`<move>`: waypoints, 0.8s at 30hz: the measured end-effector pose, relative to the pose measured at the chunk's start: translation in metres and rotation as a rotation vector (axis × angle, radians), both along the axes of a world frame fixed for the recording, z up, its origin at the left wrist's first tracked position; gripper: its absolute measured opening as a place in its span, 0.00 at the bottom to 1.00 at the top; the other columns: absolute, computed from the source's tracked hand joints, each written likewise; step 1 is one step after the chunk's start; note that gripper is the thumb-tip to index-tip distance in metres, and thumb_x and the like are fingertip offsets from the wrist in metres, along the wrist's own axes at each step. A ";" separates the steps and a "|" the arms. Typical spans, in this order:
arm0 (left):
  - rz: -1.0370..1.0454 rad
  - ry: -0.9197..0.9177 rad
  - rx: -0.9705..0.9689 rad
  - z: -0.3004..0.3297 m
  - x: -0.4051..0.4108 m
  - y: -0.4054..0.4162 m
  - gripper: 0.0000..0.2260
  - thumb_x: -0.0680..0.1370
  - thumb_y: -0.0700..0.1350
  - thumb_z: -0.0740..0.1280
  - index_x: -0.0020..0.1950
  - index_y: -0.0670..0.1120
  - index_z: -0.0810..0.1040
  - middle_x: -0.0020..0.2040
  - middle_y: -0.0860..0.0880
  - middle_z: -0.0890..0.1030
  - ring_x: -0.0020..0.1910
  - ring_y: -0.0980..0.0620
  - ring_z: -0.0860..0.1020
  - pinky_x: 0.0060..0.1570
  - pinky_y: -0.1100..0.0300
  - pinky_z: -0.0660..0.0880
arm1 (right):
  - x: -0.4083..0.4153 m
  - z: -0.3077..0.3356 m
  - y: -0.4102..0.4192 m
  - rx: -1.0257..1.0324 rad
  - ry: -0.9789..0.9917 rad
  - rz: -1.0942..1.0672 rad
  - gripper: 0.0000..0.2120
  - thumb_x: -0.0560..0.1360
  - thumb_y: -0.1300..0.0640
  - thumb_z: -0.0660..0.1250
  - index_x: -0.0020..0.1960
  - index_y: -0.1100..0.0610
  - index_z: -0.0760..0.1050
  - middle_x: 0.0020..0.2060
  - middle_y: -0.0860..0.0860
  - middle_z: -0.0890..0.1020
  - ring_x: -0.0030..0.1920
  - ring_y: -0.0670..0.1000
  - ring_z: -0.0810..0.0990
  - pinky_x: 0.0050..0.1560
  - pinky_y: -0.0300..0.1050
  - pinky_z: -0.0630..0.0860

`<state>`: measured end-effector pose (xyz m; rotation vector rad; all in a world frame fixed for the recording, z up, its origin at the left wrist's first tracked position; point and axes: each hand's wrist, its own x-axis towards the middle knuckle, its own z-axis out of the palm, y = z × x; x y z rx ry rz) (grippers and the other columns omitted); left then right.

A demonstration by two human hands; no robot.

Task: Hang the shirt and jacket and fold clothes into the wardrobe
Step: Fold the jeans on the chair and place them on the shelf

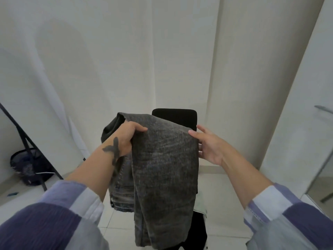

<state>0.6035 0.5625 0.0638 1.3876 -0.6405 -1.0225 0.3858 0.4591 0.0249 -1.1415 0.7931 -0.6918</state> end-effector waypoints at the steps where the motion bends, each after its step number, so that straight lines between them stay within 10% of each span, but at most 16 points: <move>1: 0.006 -0.012 0.037 -0.001 0.002 0.002 0.20 0.73 0.34 0.64 0.66 0.41 0.72 0.58 0.41 0.79 0.55 0.41 0.78 0.54 0.45 0.75 | 0.002 0.004 0.001 -0.024 0.000 0.028 0.38 0.73 0.54 0.71 0.75 0.43 0.55 0.66 0.55 0.72 0.56 0.54 0.77 0.53 0.53 0.75; 7: 0.027 -0.196 0.157 -0.013 0.011 0.004 0.25 0.72 0.46 0.70 0.67 0.40 0.69 0.60 0.43 0.78 0.57 0.43 0.77 0.60 0.46 0.72 | 0.023 0.010 0.006 -0.307 0.218 -0.087 0.21 0.76 0.67 0.66 0.64 0.48 0.73 0.58 0.56 0.75 0.56 0.54 0.77 0.58 0.53 0.77; 12: -0.104 -0.598 0.358 0.000 -0.001 0.004 0.50 0.71 0.55 0.73 0.78 0.49 0.39 0.56 0.45 0.72 0.45 0.49 0.75 0.33 0.58 0.75 | 0.027 0.004 0.006 -0.249 0.146 -0.186 0.17 0.79 0.67 0.58 0.59 0.50 0.77 0.59 0.54 0.75 0.57 0.54 0.76 0.50 0.46 0.77; 21: -0.293 -1.055 0.486 -0.002 -0.026 -0.007 0.26 0.67 0.53 0.77 0.59 0.41 0.78 0.53 0.45 0.80 0.52 0.45 0.77 0.51 0.55 0.74 | -0.001 0.030 0.003 -0.476 0.575 0.211 0.39 0.65 0.65 0.77 0.70 0.51 0.64 0.61 0.52 0.70 0.61 0.54 0.71 0.62 0.50 0.72; 24: -0.143 -1.369 0.519 -0.011 -0.029 -0.011 0.28 0.64 0.66 0.72 0.49 0.44 0.80 0.44 0.49 0.80 0.46 0.48 0.78 0.46 0.55 0.74 | -0.008 0.024 0.006 -0.828 0.898 0.106 0.21 0.69 0.56 0.76 0.57 0.52 0.71 0.52 0.50 0.75 0.57 0.54 0.74 0.53 0.47 0.72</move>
